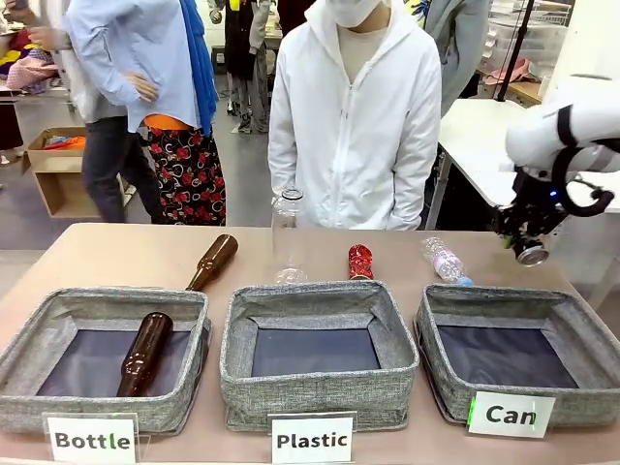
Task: Sort the can waste into the basket.
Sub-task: Pick up the can waste from the table and place it in the right Fabric basket.
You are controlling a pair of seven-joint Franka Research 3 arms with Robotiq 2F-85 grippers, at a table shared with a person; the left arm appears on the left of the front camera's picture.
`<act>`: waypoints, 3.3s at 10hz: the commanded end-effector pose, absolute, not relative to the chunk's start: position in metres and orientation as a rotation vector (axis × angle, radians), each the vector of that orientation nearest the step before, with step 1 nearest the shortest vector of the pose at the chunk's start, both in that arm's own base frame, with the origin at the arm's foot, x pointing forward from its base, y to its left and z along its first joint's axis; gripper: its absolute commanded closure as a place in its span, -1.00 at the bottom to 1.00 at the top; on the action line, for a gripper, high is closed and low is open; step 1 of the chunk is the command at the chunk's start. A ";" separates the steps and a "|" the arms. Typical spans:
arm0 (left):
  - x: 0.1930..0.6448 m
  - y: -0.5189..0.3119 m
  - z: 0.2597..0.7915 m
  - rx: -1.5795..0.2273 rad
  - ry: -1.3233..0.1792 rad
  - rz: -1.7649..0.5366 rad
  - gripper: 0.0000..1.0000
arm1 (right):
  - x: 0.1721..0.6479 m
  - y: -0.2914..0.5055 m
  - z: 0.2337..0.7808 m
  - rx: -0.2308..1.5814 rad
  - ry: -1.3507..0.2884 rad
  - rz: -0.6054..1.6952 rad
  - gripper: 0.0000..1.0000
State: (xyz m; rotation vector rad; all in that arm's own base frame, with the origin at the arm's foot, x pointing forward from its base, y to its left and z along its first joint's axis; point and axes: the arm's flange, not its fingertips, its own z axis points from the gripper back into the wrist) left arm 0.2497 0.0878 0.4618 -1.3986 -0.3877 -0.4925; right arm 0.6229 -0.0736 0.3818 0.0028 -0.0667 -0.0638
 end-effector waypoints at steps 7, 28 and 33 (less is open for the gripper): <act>0.321 0.022 0.404 -1.422 -0.204 -0.531 -1.00 | 0.446 -0.064 0.441 0.282 -0.133 0.834 0.64; 0.321 0.022 0.404 -1.422 -0.204 -0.531 -1.00 | 0.430 -0.054 0.437 0.592 -0.081 1.231 -1.00; 0.321 0.022 0.404 -1.422 -0.204 -0.531 -1.00 | 0.462 -0.107 0.464 1.402 -0.201 -0.131 -1.00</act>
